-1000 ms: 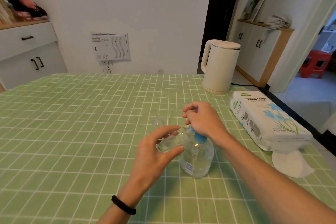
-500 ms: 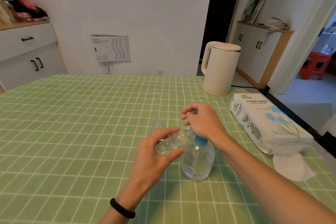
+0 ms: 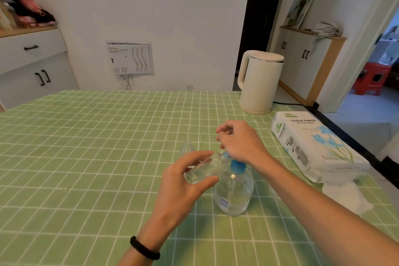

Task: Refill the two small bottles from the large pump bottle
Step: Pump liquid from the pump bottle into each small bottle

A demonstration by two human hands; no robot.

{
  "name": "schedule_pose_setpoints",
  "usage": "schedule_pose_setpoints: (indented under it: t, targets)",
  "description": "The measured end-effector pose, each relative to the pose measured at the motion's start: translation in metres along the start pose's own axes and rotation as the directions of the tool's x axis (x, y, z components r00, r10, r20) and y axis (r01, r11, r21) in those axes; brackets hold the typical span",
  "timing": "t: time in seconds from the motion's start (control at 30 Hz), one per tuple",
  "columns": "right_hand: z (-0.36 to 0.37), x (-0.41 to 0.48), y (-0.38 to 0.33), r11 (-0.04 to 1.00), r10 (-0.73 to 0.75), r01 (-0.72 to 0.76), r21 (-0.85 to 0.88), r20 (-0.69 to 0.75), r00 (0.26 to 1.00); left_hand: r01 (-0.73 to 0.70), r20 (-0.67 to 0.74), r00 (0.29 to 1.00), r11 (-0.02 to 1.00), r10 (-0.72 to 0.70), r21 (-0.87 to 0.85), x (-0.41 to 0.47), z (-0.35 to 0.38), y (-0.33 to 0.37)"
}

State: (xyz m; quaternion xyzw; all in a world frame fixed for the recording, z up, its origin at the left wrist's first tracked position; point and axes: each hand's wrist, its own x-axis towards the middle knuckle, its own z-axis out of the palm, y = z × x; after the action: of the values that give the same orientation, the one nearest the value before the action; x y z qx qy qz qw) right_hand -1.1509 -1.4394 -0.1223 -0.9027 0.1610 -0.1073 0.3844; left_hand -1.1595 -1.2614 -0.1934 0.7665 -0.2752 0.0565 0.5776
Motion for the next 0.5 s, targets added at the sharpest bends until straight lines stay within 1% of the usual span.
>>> schedule_pose_setpoints:
  t: [0.07,0.3,0.5]
  targets:
    - [-0.002,0.002,-0.002,1.0,-0.021,0.02,-0.018,-0.007,1.0,-0.006,-0.006,1.0,1.0,0.006,-0.007,0.002,-0.001,0.001]
    - [0.005,0.003,0.008,0.995,0.026,-0.025,0.1,-0.007,1.0,-0.003,0.001,1.0,1.0,0.003,0.009,0.001,0.0,-0.004]
    - [0.008,0.002,0.012,0.992,0.032,-0.031,0.12,-0.003,0.999,0.007,0.013,1.0,1.0,-0.006,-0.006,-0.001,0.001,-0.006]
